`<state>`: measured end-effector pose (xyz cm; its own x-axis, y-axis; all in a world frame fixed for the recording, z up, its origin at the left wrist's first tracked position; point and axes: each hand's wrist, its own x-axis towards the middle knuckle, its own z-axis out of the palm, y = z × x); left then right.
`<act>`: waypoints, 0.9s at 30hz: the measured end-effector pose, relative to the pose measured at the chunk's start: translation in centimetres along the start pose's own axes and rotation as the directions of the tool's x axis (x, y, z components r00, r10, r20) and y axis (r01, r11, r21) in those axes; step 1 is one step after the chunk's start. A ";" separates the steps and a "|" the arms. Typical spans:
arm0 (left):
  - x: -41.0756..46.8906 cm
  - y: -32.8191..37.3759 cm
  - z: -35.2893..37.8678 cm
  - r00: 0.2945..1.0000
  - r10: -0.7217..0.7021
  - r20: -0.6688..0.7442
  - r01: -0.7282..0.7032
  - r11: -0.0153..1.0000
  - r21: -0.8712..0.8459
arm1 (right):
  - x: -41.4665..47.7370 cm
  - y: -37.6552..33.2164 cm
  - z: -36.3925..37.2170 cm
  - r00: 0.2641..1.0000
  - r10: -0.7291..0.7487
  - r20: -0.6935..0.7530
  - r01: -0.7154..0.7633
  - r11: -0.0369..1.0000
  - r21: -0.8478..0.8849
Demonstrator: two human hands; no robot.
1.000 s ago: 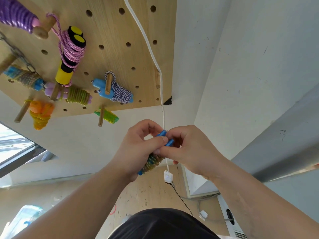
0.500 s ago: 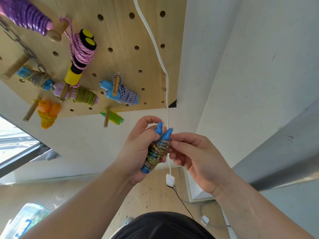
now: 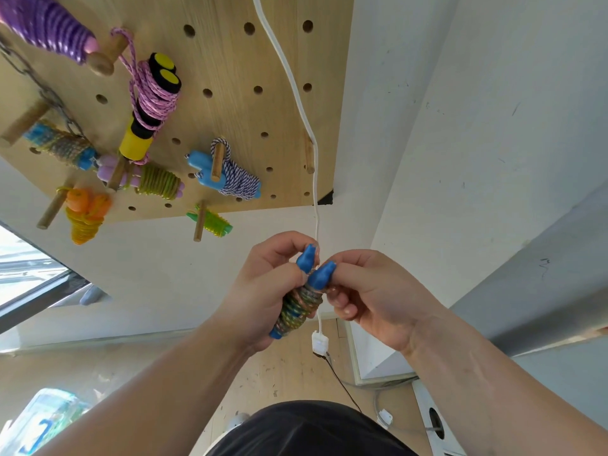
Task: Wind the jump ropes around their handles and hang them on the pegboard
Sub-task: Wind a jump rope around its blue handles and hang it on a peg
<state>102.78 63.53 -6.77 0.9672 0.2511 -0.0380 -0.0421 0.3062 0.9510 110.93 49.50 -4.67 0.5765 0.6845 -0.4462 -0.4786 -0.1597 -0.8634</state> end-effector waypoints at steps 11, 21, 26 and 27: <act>-0.4 -0.2 0.2 0.999 0.038 -0.016 -0.040 0.994 -0.105 | 0.0 0.6 0.2 0.988 0.130 0.079 -0.143 0.970 0.197; 0.9 0.7 0.4 0.982 0.059 -0.181 -0.057 0.998 0.014 | 1.2 0.2 0.6 0.997 -0.064 -0.044 0.065 0.998 0.025; 1.1 0.8 0.1 0.976 0.144 -0.164 -0.113 0.976 0.186 | 1.7 0.2 0.2 0.998 -0.060 -0.023 0.057 0.994 -0.096; 1.2 0.9 0.0 0.975 0.149 -0.163 -0.117 0.975 0.191 | 1.9 0.2 0.2 0.998 -0.055 -0.014 0.053 0.993 -0.105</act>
<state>103.86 64.11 -6.00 0.8961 0.4405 0.0546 -0.1065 0.0939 0.9899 111.80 50.88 -5.60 0.6111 0.6822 -0.4014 -0.3753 -0.1968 -0.9058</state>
